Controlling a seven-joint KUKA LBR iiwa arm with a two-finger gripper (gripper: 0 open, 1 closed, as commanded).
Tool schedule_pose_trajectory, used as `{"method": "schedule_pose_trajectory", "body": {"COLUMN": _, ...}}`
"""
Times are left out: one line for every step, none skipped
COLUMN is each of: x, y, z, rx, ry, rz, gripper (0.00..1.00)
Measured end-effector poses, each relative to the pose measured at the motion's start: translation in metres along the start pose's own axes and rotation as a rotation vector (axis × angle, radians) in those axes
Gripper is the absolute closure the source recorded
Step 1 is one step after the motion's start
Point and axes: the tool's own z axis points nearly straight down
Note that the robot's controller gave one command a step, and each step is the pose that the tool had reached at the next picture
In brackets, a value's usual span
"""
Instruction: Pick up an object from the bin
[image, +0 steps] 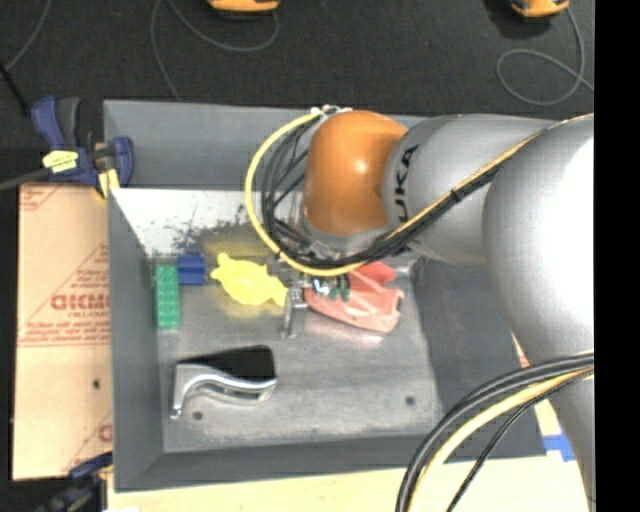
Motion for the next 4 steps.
{"method": "schedule_pose_trajectory", "body": {"x": 0.007, "y": 0.020, "z": 0.042, "rx": 0.001, "ry": 0.003, "rz": -0.015, "gripper": 0.00}}
{"method": "schedule_pose_trajectory", "body": {"x": 0.006, "y": 0.030, "z": 0.056, "rx": 0.000, "ry": -0.002, "rz": 0.070, "gripper": 1.00}}
{"method": "schedule_pose_trajectory", "body": {"x": 0.006, "y": 0.030, "z": 0.056, "rx": 0.000, "ry": -0.002, "rz": 0.070, "gripper": 1.00}}
{"method": "schedule_pose_trajectory", "body": {"x": -0.002, "y": 0.025, "z": -0.045, "rx": -0.001, "ry": -0.006, "rz": 0.083, "gripper": 1.00}}
